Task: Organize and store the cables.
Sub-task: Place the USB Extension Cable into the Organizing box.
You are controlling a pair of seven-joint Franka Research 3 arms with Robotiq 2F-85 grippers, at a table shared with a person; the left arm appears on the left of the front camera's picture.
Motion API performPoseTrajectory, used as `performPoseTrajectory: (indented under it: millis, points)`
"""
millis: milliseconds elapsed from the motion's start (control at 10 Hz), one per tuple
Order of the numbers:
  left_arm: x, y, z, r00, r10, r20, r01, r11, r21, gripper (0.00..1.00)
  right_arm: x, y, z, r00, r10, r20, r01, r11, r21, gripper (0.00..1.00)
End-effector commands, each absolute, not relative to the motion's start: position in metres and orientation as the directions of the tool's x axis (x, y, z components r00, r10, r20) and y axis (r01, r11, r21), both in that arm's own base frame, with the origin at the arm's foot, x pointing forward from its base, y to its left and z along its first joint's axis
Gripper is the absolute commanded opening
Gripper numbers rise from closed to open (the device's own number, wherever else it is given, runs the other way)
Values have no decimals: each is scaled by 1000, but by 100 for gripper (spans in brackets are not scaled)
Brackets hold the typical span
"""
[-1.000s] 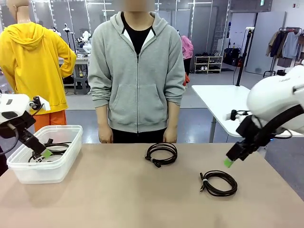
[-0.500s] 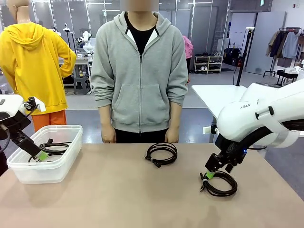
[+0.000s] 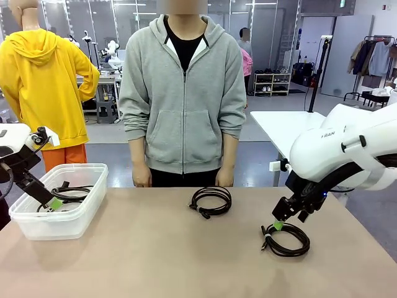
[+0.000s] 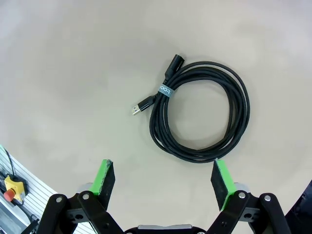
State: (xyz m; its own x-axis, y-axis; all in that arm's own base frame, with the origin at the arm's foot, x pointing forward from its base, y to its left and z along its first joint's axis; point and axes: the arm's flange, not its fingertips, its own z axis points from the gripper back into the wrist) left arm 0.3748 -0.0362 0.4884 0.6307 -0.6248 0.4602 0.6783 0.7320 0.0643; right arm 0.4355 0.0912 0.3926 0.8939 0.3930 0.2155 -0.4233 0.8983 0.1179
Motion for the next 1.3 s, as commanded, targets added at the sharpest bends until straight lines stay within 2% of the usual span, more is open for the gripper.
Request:
performPoseTrajectory:
  millis: [0,400,800,1200]
  points:
    - [376,-39,488,631,-624,462,675,734,70,100,449,118,371,917,366,160,-383,919,94,100]
    - [376,-39,488,631,-624,462,675,734,70,100,470,139,348,980,190,64,-194,979,65,100]
    - [376,-39,488,631,-624,462,675,734,70,100,484,152,322,997,26,71,-27,999,21,100]
    - [376,-39,488,631,-624,462,675,734,70,100,494,161,307,994,-39,106,41,999,-19,100]
